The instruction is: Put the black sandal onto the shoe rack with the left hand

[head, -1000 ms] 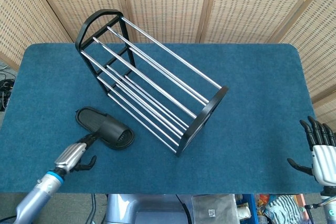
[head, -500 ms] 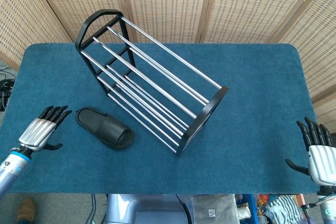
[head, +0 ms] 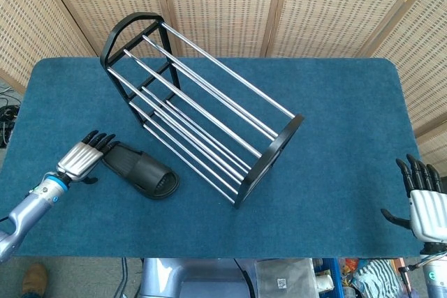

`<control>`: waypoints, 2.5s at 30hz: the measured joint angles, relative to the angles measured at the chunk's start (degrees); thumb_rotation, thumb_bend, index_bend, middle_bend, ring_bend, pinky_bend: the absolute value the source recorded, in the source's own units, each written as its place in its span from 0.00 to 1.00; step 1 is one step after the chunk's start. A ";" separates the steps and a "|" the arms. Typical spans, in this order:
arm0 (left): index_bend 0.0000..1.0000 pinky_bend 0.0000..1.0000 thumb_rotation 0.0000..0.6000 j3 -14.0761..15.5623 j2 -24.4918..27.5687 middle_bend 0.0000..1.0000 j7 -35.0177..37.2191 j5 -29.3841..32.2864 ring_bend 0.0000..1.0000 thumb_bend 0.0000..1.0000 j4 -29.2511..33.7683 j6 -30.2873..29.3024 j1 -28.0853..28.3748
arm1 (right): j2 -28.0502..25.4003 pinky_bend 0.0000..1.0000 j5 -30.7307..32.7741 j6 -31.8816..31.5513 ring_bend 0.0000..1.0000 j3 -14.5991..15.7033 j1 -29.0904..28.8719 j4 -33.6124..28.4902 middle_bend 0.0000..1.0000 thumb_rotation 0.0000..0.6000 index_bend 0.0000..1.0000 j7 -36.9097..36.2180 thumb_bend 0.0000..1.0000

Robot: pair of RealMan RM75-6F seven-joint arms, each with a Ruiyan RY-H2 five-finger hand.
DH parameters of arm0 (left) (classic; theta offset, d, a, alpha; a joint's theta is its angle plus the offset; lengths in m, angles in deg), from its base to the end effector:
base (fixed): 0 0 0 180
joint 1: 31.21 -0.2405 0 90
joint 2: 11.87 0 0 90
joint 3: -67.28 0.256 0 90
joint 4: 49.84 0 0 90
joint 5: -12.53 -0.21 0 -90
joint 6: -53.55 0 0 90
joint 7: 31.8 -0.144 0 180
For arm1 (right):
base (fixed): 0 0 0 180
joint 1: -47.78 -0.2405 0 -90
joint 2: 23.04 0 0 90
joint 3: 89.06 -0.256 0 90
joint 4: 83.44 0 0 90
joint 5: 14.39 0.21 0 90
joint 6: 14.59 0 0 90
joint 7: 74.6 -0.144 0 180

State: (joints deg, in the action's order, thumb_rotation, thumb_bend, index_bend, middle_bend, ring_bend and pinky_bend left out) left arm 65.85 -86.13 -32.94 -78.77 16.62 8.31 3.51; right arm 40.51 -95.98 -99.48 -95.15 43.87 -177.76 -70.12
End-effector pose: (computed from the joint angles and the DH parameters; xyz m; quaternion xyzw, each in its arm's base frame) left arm -0.3002 0.3411 0.0700 -0.8341 -0.2708 -0.1813 0.4451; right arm -0.3133 -0.1866 0.1706 0.5680 -0.3797 0.3724 0.6281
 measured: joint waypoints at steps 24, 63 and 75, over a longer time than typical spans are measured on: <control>0.00 0.00 1.00 -1.61 -4.46 0.00 -14.86 13.32 0.00 0.19 0.84 9.60 5.70 | -0.10 0.00 0.99 -0.16 0.00 -0.48 0.06 0.10 0.00 1.00 0.00 0.10 0.00; 0.52 0.40 1.00 2.52 4.47 0.43 -8.19 13.53 0.37 0.31 11.46 -3.00 0.00 | -0.89 0.00 -0.20 -0.23 0.00 0.15 0.27 -0.60 0.00 1.00 0.00 -1.22 0.00; 0.60 0.47 1.00 3.10 18.41 0.50 -4.87 11.43 0.45 0.48 23.70 -13.80 -5.81 | -1.38 0.00 -1.14 -0.81 0.00 0.49 0.57 -1.29 0.00 1.00 0.00 -1.80 0.00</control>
State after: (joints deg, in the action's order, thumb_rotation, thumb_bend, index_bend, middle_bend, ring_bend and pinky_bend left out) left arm 68.95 -67.72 -37.82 -67.34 40.32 -5.49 -2.30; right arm 39.14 -97.12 -100.28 -94.66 44.43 -179.05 -71.93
